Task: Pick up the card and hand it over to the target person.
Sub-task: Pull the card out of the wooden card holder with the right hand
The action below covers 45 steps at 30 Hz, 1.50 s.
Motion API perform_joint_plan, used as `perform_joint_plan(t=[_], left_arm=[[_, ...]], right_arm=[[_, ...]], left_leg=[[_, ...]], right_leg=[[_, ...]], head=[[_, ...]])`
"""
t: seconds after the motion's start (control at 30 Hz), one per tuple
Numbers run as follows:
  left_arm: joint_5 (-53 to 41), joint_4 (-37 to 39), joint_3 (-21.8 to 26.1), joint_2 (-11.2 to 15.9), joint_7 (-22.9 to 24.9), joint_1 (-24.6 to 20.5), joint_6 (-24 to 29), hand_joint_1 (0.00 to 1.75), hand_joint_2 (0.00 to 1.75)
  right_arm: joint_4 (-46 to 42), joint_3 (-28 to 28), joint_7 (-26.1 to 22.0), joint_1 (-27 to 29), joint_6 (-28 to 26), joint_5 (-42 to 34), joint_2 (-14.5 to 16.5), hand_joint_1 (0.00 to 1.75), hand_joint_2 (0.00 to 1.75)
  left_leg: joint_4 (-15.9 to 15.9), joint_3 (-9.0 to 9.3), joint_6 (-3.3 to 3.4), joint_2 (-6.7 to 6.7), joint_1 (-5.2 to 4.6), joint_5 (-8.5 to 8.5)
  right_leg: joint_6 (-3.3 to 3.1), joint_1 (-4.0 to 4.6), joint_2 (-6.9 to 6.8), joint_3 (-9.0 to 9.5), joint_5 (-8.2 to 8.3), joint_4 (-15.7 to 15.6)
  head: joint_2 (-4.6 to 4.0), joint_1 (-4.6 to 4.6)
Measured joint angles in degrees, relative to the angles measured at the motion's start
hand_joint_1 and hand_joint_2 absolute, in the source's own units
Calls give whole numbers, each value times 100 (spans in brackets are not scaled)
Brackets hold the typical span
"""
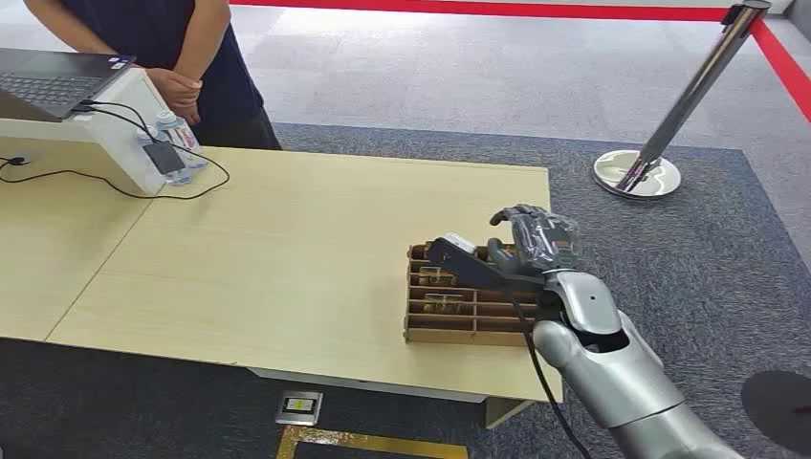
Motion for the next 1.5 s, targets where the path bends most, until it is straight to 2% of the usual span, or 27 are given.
perform_joint_plan(t=[0.2,0.33,0.8,1.17,1.5], left_arm=[[-5,1,-10,-4,-8,5,-4,0,0],[-11,5,-20,2,-15,5,-20,0,0],[-9,-4,-18,17,-47,24,-49,0,0],[-41,3,-47,11,-47,26,-38,0,0],[-68,1,-70,-6,-25,19,-25,0,0]], right_arm=[[124,-17,27,-27,-3,18,37,83,175],[232,-39,54,-32,-11,45,49,88,175],[232,-115,79,120,-47,60,7,86,175],[340,-201,113,113,-61,90,8,96,175],[418,-313,131,91,-43,146,-6,89,175]], left_leg=[[1,-1,0,0,0,0],[1,-4,1,2,-1,1],[0,-1,1,-5,0,1],[1,-2,1,-4,0,0],[1,0,1,-7,0,0]], right_leg=[[0,0,1,-1,0,1],[-1,0,3,-4,2,2],[1,1,-4,0,1,-1],[2,0,-3,0,1,-1],[2,0,-7,2,0,0]], head=[[0,0],[0,0],[0,0],[0,0],[0,0]])
